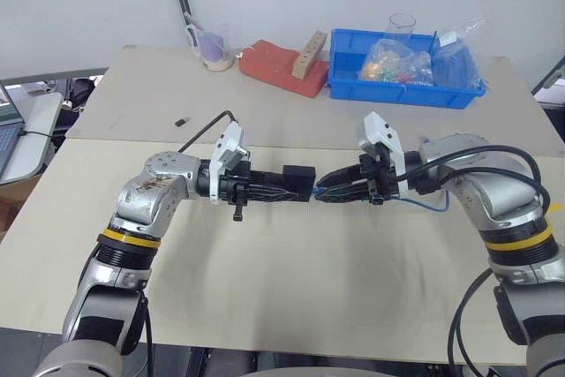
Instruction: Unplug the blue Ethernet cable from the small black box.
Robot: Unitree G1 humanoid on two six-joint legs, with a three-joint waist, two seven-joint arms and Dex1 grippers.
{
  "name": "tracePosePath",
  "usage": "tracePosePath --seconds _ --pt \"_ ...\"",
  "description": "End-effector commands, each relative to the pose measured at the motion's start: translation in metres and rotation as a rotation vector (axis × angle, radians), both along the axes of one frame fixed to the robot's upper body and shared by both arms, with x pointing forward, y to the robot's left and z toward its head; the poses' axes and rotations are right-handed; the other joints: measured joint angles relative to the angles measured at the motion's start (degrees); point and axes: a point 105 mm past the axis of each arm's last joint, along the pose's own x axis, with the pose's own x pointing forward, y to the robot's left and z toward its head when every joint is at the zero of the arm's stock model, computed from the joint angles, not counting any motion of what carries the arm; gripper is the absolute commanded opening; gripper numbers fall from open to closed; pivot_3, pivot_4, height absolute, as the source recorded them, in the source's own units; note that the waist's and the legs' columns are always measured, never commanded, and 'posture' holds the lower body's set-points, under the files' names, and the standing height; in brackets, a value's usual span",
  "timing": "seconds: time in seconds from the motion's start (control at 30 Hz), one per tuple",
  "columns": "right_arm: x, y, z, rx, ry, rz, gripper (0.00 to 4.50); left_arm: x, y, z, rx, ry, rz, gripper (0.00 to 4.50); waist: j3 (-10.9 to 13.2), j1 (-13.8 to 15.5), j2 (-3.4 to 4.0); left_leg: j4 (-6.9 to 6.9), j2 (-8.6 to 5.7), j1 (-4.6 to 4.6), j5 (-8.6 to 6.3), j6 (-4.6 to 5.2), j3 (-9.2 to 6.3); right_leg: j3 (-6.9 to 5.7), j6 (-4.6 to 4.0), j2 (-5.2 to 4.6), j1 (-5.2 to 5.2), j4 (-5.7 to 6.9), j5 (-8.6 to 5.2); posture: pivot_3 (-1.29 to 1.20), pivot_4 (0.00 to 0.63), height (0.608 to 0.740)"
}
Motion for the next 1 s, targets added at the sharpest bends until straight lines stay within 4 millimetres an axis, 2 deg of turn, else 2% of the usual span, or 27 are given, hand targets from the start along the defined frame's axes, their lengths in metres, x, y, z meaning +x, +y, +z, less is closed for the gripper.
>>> tracePosePath --seconds 0.03,0.07,0.17,0.5,0.67,0.8,0.9,1.0 --pt "-0.001 0.003 0.011 0.018 -0.04 0.025 1.46 -0.003 -0.002 0.012 -0.012 -0.062 -0.033 0.52 0.0 0.0 0.0 0.0 0.0 0.0 0.0 0.0 0.0 0.0 0.0 0.0 0.0 0.0 0.0 0.0 0.15 0.74" --pt "-0.001 0.003 0.011 0.018 -0.04 0.027 0.92 -0.003 -0.002 0.012 -0.013 -0.061 -0.033 0.52 0.0 0.0 0.0 0.0 0.0 0.0 0.0 0.0 0.0 0.0 0.0 0.0 0.0 0.0 0.0 0.0 0.15 0.74" --pt "-0.001 0.004 0.012 0.023 -0.034 0.032 0.02 -0.004 -0.003 0.012 -0.013 -0.06 -0.035 0.52 0.0 0.0 0.0 0.0 0.01 0.0 0.0 0.0 0.0 0.0 0.0 0.0 0.0 0.0 0.0 0.0 0.15 0.74" --pt "-0.005 0.004 0.014 0.015 -0.027 0.058 0.02 -0.004 -0.002 0.01 0.001 -0.068 -0.033 0.52 0.0 0.0 0.0 0.0 0.0 0.0 0.0 0.0 0.0 0.0 0.0 0.0 0.0 0.0 0.0 0.0 0.15 0.74" --pt "-0.004 -0.029 -0.008 -0.082 -0.033 -0.006 0.02 0.0 0.02 0.014 0.022 -0.084 0.037 0.52 0.0 0.16 0.0 0.0 0.0 -0.01 0.0 0.0 -0.01 -0.01 0.0 -0.01 0.01 -0.03 0.0 0.0 0.15 0.74" --pt "0.002 -0.051 -0.03 -0.133 -0.05 -0.106 0.02 -0.001 0.036 0.009 0.046 -0.073 0.091 0.52 0.0 -0.03 -0.01 0.0 0.0 -0.01 0.0 0.01 0.0 0.01 0.0 0.0 0.01 -0.04 0.0 0.0 0.15 0.74" --pt "0.004 -0.053 -0.054 -0.138 -0.064 -0.188 0.02 0.0 0.046 -0.002 0.049 -0.056 0.166 0.52 0.01 -0.18 -0.01 0.0 0.03 0.01 0.0 0.01 0.0 0.02 0.0 0.02 0.01 -0.02 0.0 0.0 0.15 0.74" --pt "-0.003 -0.048 -0.059 -0.109 -0.034 -0.195 0.02 -0.001 0.047 -0.005 0.038 -0.058 0.205 0.52 0.01 -0.15 -0.01 -0.01 0.04 0.0 0.0 0.01 -0.01 0.03 0.0 0.02 0.02 -0.01 0.0 0.0 0.15 0.74"
